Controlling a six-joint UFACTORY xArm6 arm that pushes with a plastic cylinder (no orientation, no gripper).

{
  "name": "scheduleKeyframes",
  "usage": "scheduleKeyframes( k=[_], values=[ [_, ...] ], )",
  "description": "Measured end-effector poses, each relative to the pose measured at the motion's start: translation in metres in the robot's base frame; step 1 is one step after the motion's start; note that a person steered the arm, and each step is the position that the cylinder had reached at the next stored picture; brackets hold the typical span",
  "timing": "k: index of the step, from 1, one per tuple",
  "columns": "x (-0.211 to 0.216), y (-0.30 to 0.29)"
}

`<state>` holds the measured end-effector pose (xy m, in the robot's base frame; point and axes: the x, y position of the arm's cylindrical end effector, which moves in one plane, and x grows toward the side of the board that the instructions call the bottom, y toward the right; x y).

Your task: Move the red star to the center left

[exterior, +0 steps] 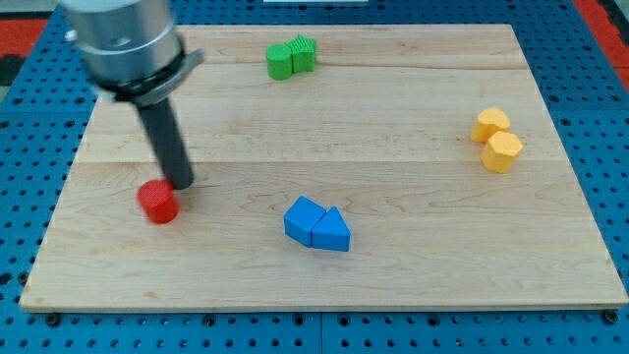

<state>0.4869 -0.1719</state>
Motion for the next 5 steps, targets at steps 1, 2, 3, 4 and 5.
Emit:
scheduleKeyframes(
  k=[1,2,3,4,5],
  values=[
    [0.013,-0.008],
    [-0.025,-0.007],
    [-0.101,0.003],
    [-0.168,0.019],
    [-0.231,0.013]
  ],
)
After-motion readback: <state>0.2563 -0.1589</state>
